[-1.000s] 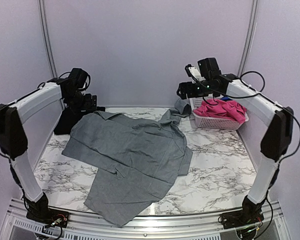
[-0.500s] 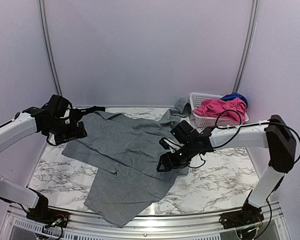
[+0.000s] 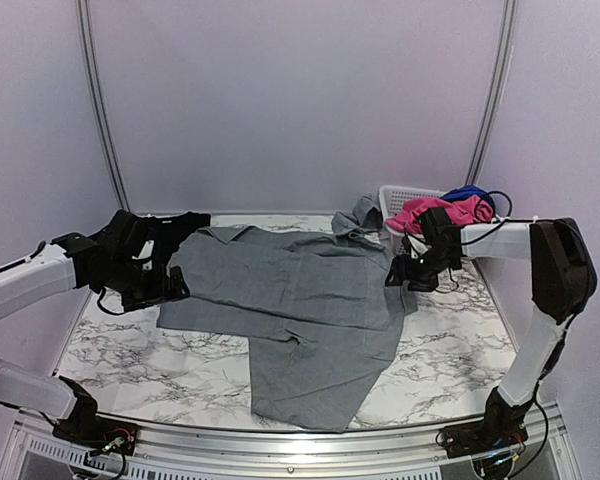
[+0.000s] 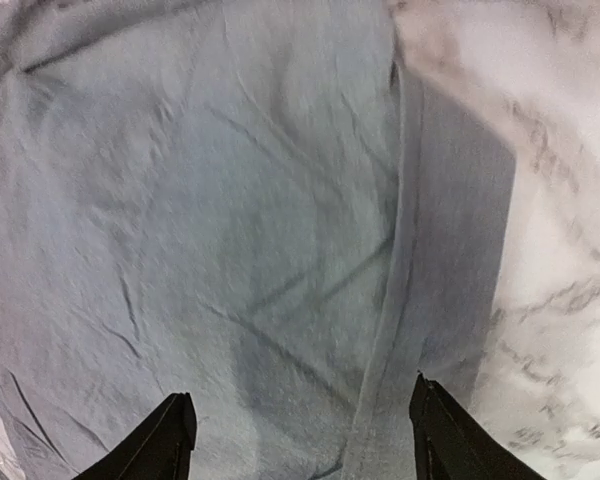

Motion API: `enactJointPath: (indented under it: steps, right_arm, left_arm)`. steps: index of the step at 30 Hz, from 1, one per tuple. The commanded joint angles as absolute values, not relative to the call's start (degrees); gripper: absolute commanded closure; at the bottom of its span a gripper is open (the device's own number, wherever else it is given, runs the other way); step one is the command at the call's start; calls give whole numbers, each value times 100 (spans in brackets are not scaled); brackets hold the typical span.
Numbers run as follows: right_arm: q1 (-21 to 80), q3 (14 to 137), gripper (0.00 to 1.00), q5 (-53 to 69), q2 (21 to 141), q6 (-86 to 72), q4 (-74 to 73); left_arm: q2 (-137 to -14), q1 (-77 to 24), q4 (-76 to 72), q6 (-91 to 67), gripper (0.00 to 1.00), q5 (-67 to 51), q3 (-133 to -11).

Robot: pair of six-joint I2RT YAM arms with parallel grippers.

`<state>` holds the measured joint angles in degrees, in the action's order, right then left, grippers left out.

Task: Fold and stack the mixed laundry pile
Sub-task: Adjust the crumpled shirt at the center of the board, then pick up the crumpled shirt from the center of the board.

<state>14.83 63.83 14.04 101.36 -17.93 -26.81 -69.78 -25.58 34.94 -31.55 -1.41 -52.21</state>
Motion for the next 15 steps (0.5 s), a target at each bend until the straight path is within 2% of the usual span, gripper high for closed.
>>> enactJointPath:
  steps: [1, 5, 8, 12, 15]
  right_arm:
    - [1613, 7656, 30, 1490, 10056, -1413, -3163]
    - [2224, 7473, 30, 1883, 9154, -1578, -3502]
    - [2971, 6546, 31, 2203, 8316, -2310, -3387]
    - [4082, 5133, 31, 2110, 7447, -3421, -3028]
    - [4553, 4305, 32, 1956, 7091, -4059, -2739]
  left_arm:
    - [-7039, -3094, 3544, -3226, 1, -26, -5032]
    - [-6969, -3254, 3548, -3371, 2, -300, -4761]
    - [-6789, -3483, 3485, -3741, 11, -477, -4426]
    - [-6365, -3669, 3495, -3929, 13, -101, -4002]
    - [-6357, -3162, 3498, -3989, 16, -90, -3908]
